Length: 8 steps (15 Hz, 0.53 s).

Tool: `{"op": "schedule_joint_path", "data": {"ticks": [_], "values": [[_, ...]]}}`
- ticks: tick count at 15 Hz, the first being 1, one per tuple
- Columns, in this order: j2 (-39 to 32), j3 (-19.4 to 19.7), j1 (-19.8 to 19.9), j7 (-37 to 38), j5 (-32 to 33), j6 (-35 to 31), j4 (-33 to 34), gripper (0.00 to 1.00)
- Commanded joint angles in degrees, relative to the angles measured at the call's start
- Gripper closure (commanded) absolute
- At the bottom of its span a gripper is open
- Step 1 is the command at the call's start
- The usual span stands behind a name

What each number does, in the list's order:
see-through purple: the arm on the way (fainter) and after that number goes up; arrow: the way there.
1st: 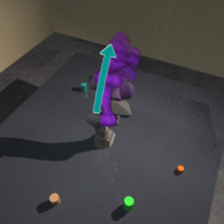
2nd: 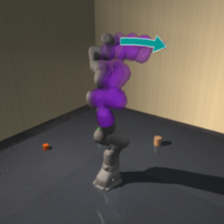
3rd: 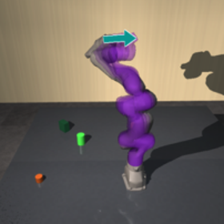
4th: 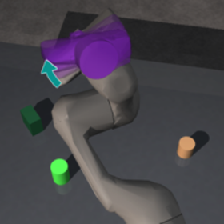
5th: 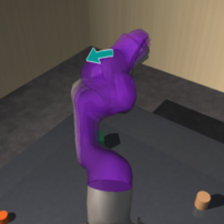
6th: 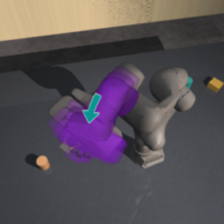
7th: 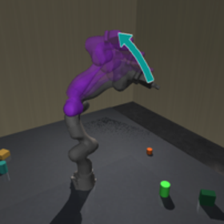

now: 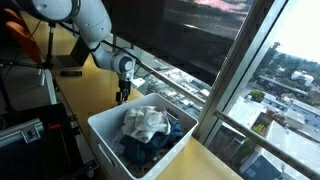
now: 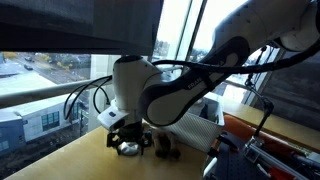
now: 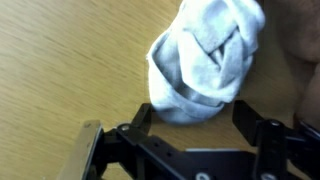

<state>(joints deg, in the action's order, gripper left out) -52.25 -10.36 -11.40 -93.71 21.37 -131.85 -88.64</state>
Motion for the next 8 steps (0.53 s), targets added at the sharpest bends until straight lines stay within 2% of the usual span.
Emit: {"op": "schedule_joint_path", "data": {"ticks": [1,8], "values": [[-1.4,0.8,-1.1,-1.4,0.9,1.8,3.2,0.44],[-0.3,0.5,-1.2,-1.9,0.5,1.7,2.6,0.97]]}}
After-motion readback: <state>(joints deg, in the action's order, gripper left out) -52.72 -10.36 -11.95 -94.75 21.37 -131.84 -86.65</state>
